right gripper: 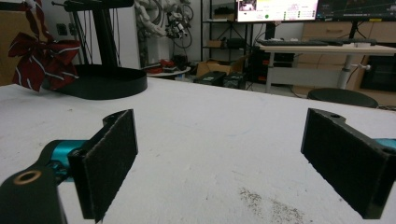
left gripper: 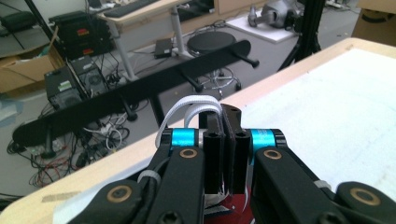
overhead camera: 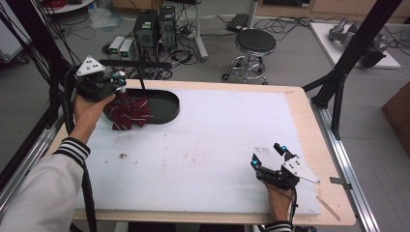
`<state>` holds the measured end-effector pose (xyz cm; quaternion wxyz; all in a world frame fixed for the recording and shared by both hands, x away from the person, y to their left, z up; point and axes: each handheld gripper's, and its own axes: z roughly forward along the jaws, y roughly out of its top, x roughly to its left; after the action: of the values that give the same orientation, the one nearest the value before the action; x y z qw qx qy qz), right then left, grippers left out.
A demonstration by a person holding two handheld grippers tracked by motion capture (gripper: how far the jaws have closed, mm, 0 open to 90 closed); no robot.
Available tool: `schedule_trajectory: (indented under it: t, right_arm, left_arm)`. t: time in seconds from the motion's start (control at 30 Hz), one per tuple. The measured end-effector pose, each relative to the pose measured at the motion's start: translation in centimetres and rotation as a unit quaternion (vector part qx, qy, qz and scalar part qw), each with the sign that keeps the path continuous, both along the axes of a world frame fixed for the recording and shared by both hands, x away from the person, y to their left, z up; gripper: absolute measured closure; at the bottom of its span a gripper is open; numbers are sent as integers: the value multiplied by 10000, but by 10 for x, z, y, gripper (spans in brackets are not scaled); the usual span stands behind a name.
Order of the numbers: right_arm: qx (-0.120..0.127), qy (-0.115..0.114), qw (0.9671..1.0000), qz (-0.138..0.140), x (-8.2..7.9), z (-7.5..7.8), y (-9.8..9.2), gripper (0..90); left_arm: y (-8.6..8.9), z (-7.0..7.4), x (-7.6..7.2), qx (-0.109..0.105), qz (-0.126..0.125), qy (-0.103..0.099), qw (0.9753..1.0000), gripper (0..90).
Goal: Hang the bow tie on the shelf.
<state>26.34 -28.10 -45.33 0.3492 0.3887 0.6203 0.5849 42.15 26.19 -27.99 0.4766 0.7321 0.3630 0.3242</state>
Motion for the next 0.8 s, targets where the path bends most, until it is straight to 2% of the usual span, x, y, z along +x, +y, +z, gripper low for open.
schedule_trajectory:
  t: [0.1, 0.53, 0.8]
  right_arm:
    - [14, 19, 10000, -7, 0, 0, 0, 99]
    - [16, 14, 10000, -5, 0, 0, 0, 99]
    - [9, 4, 10000, -13, 0, 0, 0, 99]
  left_arm:
    - [-1, 2, 3, -6, 22, -22, 10000, 875]
    - [-1, 17, 32, 75, 230, -126, 9996, 875]
    - [2, 25, 40, 75, 225, -236, 9994, 875]
